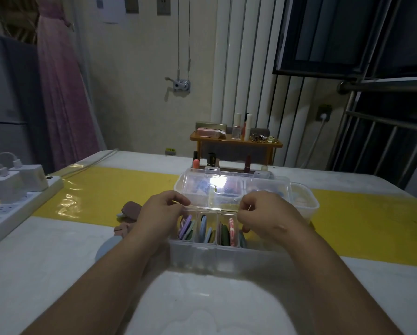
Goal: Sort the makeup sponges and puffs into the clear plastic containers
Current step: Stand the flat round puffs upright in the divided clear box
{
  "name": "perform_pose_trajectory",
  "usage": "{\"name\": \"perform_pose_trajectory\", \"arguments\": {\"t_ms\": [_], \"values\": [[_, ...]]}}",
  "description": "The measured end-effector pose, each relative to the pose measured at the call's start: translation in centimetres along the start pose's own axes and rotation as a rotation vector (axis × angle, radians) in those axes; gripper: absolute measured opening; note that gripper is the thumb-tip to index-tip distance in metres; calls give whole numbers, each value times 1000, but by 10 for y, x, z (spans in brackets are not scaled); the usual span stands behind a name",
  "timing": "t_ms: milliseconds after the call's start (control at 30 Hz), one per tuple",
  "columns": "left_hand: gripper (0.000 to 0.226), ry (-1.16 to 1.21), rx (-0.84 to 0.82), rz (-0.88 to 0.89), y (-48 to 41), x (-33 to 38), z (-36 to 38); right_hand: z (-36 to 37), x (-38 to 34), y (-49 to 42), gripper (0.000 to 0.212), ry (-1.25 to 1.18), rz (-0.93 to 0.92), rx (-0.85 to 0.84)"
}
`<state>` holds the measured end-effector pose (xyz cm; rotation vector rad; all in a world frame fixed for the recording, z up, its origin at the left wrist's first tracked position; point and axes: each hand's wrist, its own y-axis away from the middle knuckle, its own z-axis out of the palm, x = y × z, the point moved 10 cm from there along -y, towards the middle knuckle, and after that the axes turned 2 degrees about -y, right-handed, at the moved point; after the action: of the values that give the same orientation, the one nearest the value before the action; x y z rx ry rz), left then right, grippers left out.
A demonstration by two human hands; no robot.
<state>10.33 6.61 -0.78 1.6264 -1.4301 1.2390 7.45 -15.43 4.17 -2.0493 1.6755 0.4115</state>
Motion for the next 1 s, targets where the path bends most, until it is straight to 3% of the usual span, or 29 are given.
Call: {"name": "perform_pose_trajectory", "arguments": {"t_ms": [300,500,700,767,1000], "values": [[20,-23,7,48,4,10,-3,-1,1,0,14,-71,9,20],[14,-148,122,86,2,12,-18,-3,-1,-3,14,-142,-48,105],[26,-678,394,244,3,26,-49,2,-6,-5,16,-136,-99,114],[30,-805,419,202,1,23,-56,3,-5,-6,16,-136,-97,116],[36,-849,289,28,-11,-10,-61,5,-8,-4,15,-146,-123,89]]}}
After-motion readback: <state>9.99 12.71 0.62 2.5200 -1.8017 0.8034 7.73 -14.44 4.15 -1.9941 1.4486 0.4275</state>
